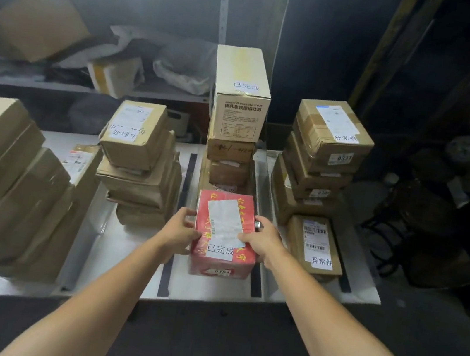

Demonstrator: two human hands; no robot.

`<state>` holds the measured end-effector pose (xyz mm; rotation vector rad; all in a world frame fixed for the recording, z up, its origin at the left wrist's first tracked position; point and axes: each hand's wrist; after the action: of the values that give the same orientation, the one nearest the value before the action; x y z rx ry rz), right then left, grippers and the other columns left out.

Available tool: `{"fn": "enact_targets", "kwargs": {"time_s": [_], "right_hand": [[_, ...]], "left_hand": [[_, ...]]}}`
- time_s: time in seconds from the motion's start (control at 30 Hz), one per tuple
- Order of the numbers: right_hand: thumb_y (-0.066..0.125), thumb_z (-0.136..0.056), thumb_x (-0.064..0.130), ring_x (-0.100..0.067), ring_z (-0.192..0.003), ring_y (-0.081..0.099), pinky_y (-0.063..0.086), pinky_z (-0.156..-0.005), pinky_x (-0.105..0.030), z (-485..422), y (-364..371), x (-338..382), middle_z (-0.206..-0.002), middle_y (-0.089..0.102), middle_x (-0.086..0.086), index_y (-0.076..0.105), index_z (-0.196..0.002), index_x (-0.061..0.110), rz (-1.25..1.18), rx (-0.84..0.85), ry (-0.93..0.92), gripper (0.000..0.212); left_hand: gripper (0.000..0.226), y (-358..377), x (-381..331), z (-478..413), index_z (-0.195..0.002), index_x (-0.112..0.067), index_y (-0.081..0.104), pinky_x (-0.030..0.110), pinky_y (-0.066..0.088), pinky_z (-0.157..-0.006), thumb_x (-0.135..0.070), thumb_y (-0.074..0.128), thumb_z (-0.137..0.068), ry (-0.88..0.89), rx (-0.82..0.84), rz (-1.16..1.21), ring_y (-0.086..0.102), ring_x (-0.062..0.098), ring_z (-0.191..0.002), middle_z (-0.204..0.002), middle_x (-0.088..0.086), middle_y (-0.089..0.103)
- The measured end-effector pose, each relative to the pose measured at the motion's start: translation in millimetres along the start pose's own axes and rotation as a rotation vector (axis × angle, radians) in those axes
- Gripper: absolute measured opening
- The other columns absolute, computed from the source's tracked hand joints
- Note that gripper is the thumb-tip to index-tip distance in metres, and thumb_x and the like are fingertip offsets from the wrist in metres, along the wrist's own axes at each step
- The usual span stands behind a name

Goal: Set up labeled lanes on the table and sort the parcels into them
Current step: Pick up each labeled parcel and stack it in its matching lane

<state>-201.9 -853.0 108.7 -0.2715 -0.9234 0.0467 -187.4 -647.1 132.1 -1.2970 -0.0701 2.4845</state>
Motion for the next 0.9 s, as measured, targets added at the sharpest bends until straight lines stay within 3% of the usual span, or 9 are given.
{"fn": "enact_targets", "kwargs": {"time_s": [0.1,0.27,0.5,0.57,0.67,0.73,0.83,0.9], "right_hand": [[0.072,-0.088,0.004,-0.024,-0.103,0.068,0.061,-0.085,-0.047,-6,1,3,-0.126,0.064,-0.005,0.037,-0.15,0.023,0.027,-0.021,-0.01,0.074],[0.073,-0.086,0.002,-0.026,-0.107,0.067,0.059,-0.088,-0.049,-17,2,8,-0.128,0.062,-0.006,0.037,-0.15,0.022,0.058,-0.034,-0.018,0.076],[0.074,-0.085,0.0,-0.028,-0.113,0.064,0.058,-0.09,-0.051,-19,-7,7,-0.131,0.06,-0.008,0.035,-0.149,0.022,0.123,0.036,-0.007,0.078],[0.075,-0.085,0.002,-0.027,-0.112,0.066,0.058,-0.09,-0.051,-22,-9,7,-0.128,0.062,-0.007,0.037,-0.147,0.021,0.149,0.057,-0.029,0.075],[0.076,-0.084,0.008,-0.024,-0.107,0.068,0.059,-0.09,-0.049,-29,-10,8,-0.122,0.065,-0.005,0.046,-0.134,0.021,0.207,0.069,-0.048,0.06],[0.077,-0.084,0.013,-0.023,-0.104,0.068,0.058,-0.09,-0.048,-33,-9,12,-0.119,0.066,-0.002,0.047,-0.122,0.024,0.246,0.072,-0.049,0.049],[0.076,-0.086,0.018,-0.024,-0.103,0.069,0.058,-0.09,-0.047,-37,-6,17,-0.115,0.066,-0.004,0.047,-0.113,0.022,0.314,0.086,-0.048,0.039],[0.074,-0.087,0.02,-0.025,-0.101,0.069,0.058,-0.09,-0.047,-38,-6,20,-0.114,0.067,-0.006,0.051,-0.112,0.019,0.357,0.077,-0.068,0.034]], "left_hand": [[0.044,0,-2,-4,-0.133,-0.018,0.043,0.047,0.058,-0.081,0.001,0.058,-0.097,0.009,0.002,0.026,0.068,0.021,-0.093,-0.108,0.008,0.062],[0.046,-4,-3,-15,-0.132,-0.018,0.041,0.057,0.056,-0.089,0.001,0.06,-0.095,-0.007,0.012,0.044,0.066,0.024,-0.098,-0.108,0.009,0.061],[0.062,-8,-13,-20,-0.135,-0.028,0.031,0.062,0.049,-0.099,-0.003,0.067,-0.091,-0.048,0.084,-0.111,0.065,0.025,-0.108,-0.109,0.007,0.065],[0.063,-8,-14,-21,-0.139,-0.024,0.033,0.058,0.051,-0.097,-0.005,0.068,-0.091,-0.052,0.065,-0.152,0.063,0.026,-0.11,-0.11,0.006,0.064],[0.063,-6,-17,-20,-0.145,-0.02,0.034,0.035,0.055,-0.068,-0.013,0.068,-0.093,-0.026,0.018,-0.26,0.065,0.02,-0.099,-0.111,0.004,0.063],[0.062,-3,-18,-20,-0.147,-0.019,0.035,0.027,0.05,-0.058,-0.017,0.067,-0.094,0.007,-0.024,-0.33,0.065,0.015,-0.091,-0.109,0.003,0.063],[0.059,0,-19,-17,-0.146,-0.017,0.038,0.024,0.05,-0.061,-0.017,0.066,-0.094,0.032,-0.083,-0.387,0.064,0.015,-0.09,-0.113,0.004,0.062],[0.057,0,-19,-14,-0.144,-0.016,0.042,0.027,0.052,-0.071,-0.018,0.067,-0.093,0.045,-0.123,-0.432,0.063,0.019,-0.099,-0.124,0.007,0.061]]}}
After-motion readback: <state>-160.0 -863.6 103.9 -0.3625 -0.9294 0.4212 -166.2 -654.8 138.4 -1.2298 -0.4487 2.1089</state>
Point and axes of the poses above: each hand's wrist, its own z-axis away from the middle knuckle, its own y-axis out of the palm, x = y × z
